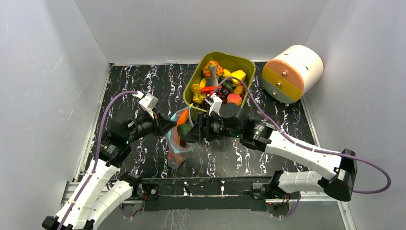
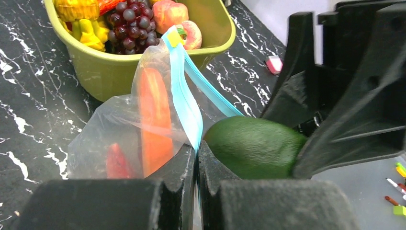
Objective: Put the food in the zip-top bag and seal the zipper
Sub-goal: Place the fake fruit in the zipper food storage bag.
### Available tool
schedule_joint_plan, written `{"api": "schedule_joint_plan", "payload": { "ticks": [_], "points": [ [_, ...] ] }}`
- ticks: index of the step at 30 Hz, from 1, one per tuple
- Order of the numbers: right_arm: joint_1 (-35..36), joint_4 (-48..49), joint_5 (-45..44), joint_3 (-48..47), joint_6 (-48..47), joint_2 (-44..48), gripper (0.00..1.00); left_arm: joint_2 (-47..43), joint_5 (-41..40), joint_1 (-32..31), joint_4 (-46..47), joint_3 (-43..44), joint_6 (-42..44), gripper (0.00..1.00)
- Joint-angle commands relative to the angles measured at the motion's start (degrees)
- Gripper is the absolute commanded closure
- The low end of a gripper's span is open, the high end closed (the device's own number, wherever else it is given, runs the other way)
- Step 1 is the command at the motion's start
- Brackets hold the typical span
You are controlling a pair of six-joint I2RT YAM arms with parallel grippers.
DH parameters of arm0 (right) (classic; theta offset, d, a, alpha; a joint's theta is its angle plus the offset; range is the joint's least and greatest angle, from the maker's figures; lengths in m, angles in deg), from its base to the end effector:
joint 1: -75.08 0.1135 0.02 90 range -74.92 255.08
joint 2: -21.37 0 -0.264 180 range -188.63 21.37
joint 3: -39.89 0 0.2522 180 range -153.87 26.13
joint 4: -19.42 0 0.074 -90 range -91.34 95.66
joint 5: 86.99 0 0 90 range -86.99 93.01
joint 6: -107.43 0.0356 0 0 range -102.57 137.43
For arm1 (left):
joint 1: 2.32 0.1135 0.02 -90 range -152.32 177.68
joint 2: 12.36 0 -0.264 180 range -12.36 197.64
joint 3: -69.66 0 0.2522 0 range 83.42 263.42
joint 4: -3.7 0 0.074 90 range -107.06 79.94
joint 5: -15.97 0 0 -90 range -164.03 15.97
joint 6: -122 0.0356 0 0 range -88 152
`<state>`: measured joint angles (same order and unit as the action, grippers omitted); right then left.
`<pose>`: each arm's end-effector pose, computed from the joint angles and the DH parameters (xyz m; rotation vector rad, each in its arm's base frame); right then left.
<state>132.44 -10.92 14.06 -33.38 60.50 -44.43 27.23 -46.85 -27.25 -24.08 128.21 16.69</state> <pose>0.1357 0.2245 0.3447 -0.4160 2.1772 1.2648 0.1378 -0.0820 0.3475 0.5109 1.7235 -0.9184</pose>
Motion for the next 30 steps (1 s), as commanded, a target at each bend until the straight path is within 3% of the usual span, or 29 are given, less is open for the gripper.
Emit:
{"api": "schedule_joint_plan", "payload": {
  "ticks": [1,11,21,30],
  "points": [
    [0.9,-2.7,-5.4,-5.3,2.1,-2.1,0.68,-1.5,3.3,0.1,3.5,2.2,-3.0,1.00],
    [1.5,-8.6,-10.1,-9.5,2.3,-5.8,0.50,-1.4,4.2,0.1,4.7,1.6,-3.3,1.00],
    [1.6,-12.2,-13.0,-10.9,1.6,-7.2,0.50,-2.6,5.1,0.1,7.1,0.6,-5.2,1.00],
    [1.6,-12.8,-13.1,-12.7,0.9,-8.1,0.40,-2.9,5.3,0.1,7.6,0.2,-5.4,1.00]
  ]
}}
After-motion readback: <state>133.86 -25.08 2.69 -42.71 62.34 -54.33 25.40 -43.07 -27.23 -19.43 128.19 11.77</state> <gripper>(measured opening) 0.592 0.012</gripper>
